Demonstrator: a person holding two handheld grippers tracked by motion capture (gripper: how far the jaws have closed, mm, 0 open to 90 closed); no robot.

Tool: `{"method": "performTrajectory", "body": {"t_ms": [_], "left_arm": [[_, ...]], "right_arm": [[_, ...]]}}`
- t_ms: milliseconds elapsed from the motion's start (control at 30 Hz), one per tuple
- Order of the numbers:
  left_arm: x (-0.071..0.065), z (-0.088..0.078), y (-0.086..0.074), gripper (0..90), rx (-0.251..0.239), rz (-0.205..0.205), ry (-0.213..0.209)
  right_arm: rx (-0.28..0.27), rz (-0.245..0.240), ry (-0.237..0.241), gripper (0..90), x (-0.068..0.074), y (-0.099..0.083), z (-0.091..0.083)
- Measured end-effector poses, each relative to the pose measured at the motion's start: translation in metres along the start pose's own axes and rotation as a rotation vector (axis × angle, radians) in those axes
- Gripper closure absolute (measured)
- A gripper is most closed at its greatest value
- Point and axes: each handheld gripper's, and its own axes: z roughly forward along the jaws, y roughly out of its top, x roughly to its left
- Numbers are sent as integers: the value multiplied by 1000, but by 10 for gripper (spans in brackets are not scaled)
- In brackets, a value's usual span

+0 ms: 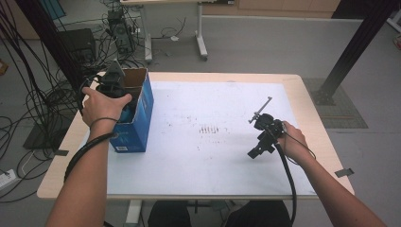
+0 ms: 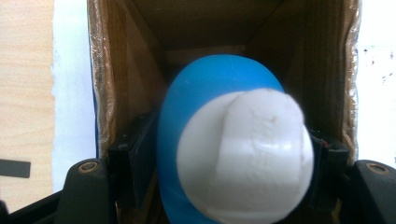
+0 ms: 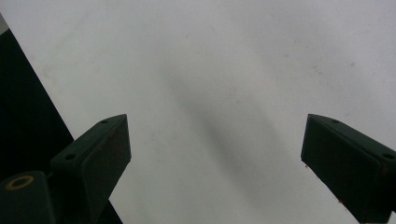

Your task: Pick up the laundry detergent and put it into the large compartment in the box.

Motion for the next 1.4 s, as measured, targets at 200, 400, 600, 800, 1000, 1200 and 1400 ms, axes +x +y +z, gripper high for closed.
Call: {"method": "performTrajectory", "body": {"t_ms": [200,400,600,800,1000,1200,1400], "left_arm": [[-1,-9,1,307,-8,-3,-15],[-3,-21,3,295,-21,6,-1],[-4,-35,5,287,-35,8,1],[-6,-53,6,250,-45,20,15],[-9,-68,4,223,-38,25,10],[-12,-78,2,175,-22,42,11],[-16,-89,2,137,-12,68,14]], "right_arm": [[-1,0,-1,82,0,0,-1],[-4,-2,0,83,2,1,-1],[-5,-10,-3,83,3,2,-1],[-7,-15,-8,83,3,2,-2],[-6,-14,-7,83,4,2,-2],[-5,-21,-10,84,5,3,-3],[-1,-22,-11,84,6,4,-2]]}}
